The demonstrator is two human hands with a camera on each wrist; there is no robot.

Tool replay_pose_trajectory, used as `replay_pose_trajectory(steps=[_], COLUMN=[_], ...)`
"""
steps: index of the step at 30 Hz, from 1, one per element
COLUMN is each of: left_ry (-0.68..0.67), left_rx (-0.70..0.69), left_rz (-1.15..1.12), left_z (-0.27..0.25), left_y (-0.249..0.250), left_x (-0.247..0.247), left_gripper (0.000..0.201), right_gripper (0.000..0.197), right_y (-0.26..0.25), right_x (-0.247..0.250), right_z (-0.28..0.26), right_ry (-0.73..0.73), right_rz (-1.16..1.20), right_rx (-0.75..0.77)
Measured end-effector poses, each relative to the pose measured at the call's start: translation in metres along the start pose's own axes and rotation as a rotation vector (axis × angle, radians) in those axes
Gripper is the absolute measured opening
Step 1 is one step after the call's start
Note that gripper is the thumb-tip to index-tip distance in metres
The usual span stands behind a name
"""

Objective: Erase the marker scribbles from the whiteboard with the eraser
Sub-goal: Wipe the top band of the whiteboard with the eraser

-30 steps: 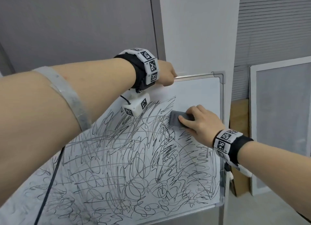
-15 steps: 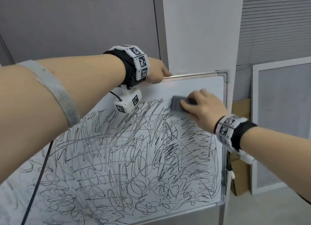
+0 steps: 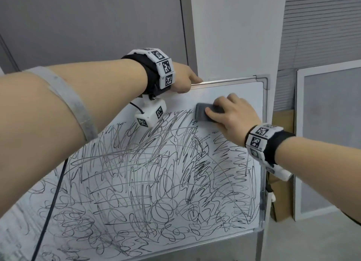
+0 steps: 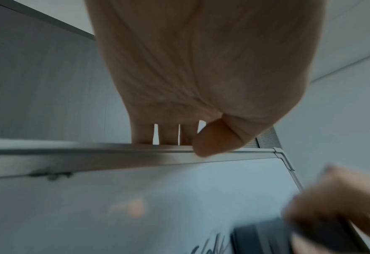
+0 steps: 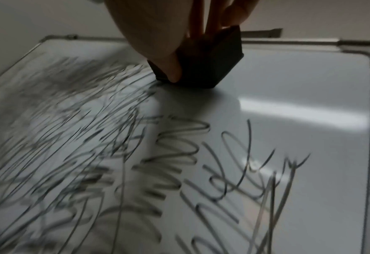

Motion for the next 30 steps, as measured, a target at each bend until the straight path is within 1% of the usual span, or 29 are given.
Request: replay_pose_trajectory(steps=[3, 6, 7, 10, 11, 13, 16, 18, 20, 21, 23, 25, 27, 30], left_ry=[-0.01, -0.019, -0.021, -0.054, -0.063, -0.058, -0.029, -0.009, -0.007, -0.01, -0.021, -0.022, -0.017, 0.008], left_rx=[-0.005, -0.03, -0.032, -0.034, -0.035, -0.02, -0.003, -0.01, -0.009, -0.016, -0.041, -0.053, -0.026, -0.021], left_rz=[-0.002, 0.011, 0.019, 0.019, 0.015, -0.004, -0.032, -0.034, -0.041, -0.048, -0.043, -0.024, -0.024, -0.027], left_z=[0.001, -0.003, -0.006, -0.014, -0.017, -0.022, -0.027, -0.027, -0.026, -0.024, -0.022, -0.023, -0.026, -0.028], left_y=[-0.002, 0.001, -0.002, -0.016, -0.022, -0.03, -0.034, -0.034, -0.035, -0.034, -0.026, -0.024, -0.028, -0.034], left_x=[-0.005, -0.006, -0.006, -0.01, -0.013, -0.015, -0.017, -0.019, -0.02, -0.02, -0.019, -0.017, -0.017, -0.02], left_gripper=[0.087, 0.086, 0.086, 0.085, 0.083, 0.083, 0.084, 0.083, 0.085, 0.086, 0.089, 0.085, 0.081, 0.079], right_gripper=[0.046, 0.048, 0.047, 0.045, 0.045, 0.043, 0.041, 0.044, 0.045, 0.044, 0.042, 0.041, 0.042, 0.046], right_y=[-0.025, -0.024, -0.018, 0.01, 0.012, -0.003, -0.042, -0.05, -0.047, -0.041, -0.024, -0.019, -0.031, -0.061], right_x=[-0.029, -0.027, -0.02, 0.005, 0.007, -0.002, -0.038, -0.051, -0.046, -0.038, -0.015, -0.006, -0.015, -0.046], right_z=[-0.02, -0.014, -0.007, 0.015, 0.019, 0.016, -0.011, -0.023, -0.013, -0.002, 0.023, 0.039, 0.037, 0.007], right_ry=[-0.11, -0.16, -0.156, -0.05, -0.035, -0.05, -0.174, -0.22, -0.207, -0.18, -0.064, 0.002, -0.006, -0.122], right_rz=[0.004, -0.016, -0.03, -0.013, -0.003, 0.004, -0.007, -0.002, -0.022, -0.03, -0.01, 0.003, 0.002, -0.005], right_rx=[0.076, 0.11, 0.106, -0.005, -0.025, 0.014, 0.148, 0.163, 0.163, 0.134, 0.024, -0.029, 0.004, 0.13])
Point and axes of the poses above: each hand's wrist, its own z-axis towards the middle knuckle, its own x-axis out of the back of the hand, y = z × x, the point moved 9 cm from there along z, towards the middle knuckle, and after that the axes turned 7 degrees about z, right-handed, at the moved point
